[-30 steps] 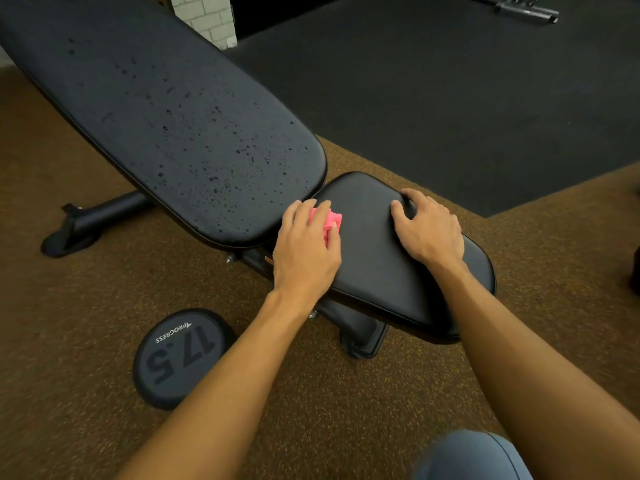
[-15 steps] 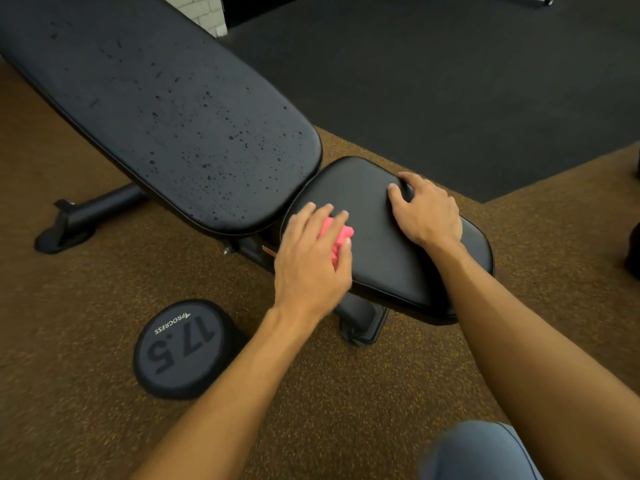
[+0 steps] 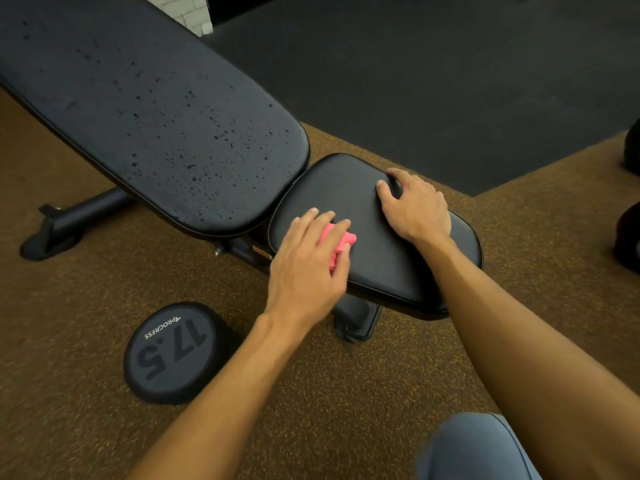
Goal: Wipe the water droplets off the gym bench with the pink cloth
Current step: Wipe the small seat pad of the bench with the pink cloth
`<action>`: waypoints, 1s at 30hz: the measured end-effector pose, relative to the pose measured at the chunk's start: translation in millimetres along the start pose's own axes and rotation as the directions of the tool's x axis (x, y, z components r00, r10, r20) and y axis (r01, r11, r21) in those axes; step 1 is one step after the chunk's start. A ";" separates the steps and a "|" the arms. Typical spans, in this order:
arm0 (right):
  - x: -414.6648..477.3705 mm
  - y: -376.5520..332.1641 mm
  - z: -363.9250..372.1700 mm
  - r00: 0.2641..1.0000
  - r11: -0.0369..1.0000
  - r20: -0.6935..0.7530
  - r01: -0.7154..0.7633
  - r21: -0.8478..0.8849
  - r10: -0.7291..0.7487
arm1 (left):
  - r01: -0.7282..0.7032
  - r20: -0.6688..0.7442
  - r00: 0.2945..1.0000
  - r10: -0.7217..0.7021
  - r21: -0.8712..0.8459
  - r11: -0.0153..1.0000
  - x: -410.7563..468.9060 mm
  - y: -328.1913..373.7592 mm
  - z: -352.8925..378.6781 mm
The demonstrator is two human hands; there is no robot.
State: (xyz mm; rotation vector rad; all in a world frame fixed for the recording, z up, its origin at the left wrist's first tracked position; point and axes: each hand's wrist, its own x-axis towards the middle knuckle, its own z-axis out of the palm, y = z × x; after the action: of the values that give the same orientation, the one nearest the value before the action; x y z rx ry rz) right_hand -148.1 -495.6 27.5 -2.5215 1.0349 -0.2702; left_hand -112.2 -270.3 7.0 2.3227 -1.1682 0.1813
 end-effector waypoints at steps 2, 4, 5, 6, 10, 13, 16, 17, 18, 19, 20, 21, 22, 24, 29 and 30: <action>1.0 1.8 0.3 1.000 1.000 0.004 0.004 -0.004 -0.004 | 0.040 0.000 0.999 -0.040 0.004 0.999 7.8 -15.4 -5.0; 1.9 2.1 1.2 1.000 1.000 0.015 0.010 -0.007 -0.010 | 0.144 -0.014 0.990 -0.143 0.022 0.989 22.1 -29.5 -9.2; 2.6 2.8 1.7 1.000 1.000 0.023 0.014 -0.012 -0.014 | 0.185 -0.018 0.983 -0.185 0.024 0.982 29.4 -32.2 -10.8; 3.1 3.8 2.4 0.999 1.000 0.035 0.022 -0.019 -0.022 | 0.217 -0.023 0.976 -0.217 0.015 0.976 34.6 -30.7 -11.0; 4.2 14.9 -6.2 0.991 0.996 0.104 0.087 0.005 -0.087 | 0.195 -0.038 0.980 -0.195 0.002 0.981 31.2 -4.1 -2.7; 2.0 34.2 -19.2 0.978 0.990 0.161 0.140 -0.021 -0.135 | 0.078 -0.033 0.996 -0.078 -0.016 0.997 14.2 4.9 4.7; -6.5 60.2 -32.8 0.982 0.992 0.168 0.102 -0.074 -0.088 | 0.038 -0.015 0.999 -0.039 -0.034 0.999 7.4 -7.4 -0.5; -10.5 67.5 -36.2 0.985 0.996 0.162 0.071 -0.062 -0.061 | 0.057 -0.007 0.998 -0.058 -0.036 0.998 9.1 -12.5 -3.1; -14.6 73.4 -37.7 0.987 0.998 0.158 0.040 -0.042 -0.033 | 0.088 -0.006 0.996 -0.088 -0.039 0.995 14.0 -16.5 -5.3; -18.5 77.4 -38.5 0.988 1.000 0.154 0.009 -0.014 -0.007 | 0.125 -0.007 0.992 -0.125 -0.037 0.991 21.3 -18.1 -6.4; -21.1 79.8 -37.7 0.989 1.000 0.144 -0.019 0.021 0.016 | 0.160 -0.008 0.987 -0.161 -0.028 0.987 29.3 -17.0 -5.8; -22.5 81.5 -36.3 0.991 0.997 0.126 -0.043 0.056 0.036 | 0.185 -0.006 0.983 -0.185 -0.016 0.983 37.0 -12.3 -3.5; -22.7 81.9 -34.7 0.993 0.994 0.108 -0.062 0.086 0.053 | 0.194 -0.002 0.981 -0.194 -0.009 0.981 42.2 -5.5 0.8; -19.9 82.5 -32.3 0.994 0.989 0.081 -0.087 0.117 0.078 | 0.170 0.021 0.985 -0.169 -0.020 0.985 44.1 13.8 10.8; -17.5 88.1 -28.1 0.995 0.983 0.035 -0.099 0.154 0.094 | -0.001 0.063 0.998 0.005 -0.067 0.998 1.7 47.4 18.1; -16.6 89.6 -27.3 0.995 0.982 0.028 -0.098 0.164 0.095 | -0.017 0.065 0.998 0.021 -0.067 0.998 -4.0 43.4 15.0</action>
State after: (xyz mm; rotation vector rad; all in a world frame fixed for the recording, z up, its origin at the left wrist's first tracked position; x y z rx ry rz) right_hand -225.0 -549.6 12.9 -2.3147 1.0771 -0.2901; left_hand -150.1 -296.3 10.1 2.2756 -1.2098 0.0726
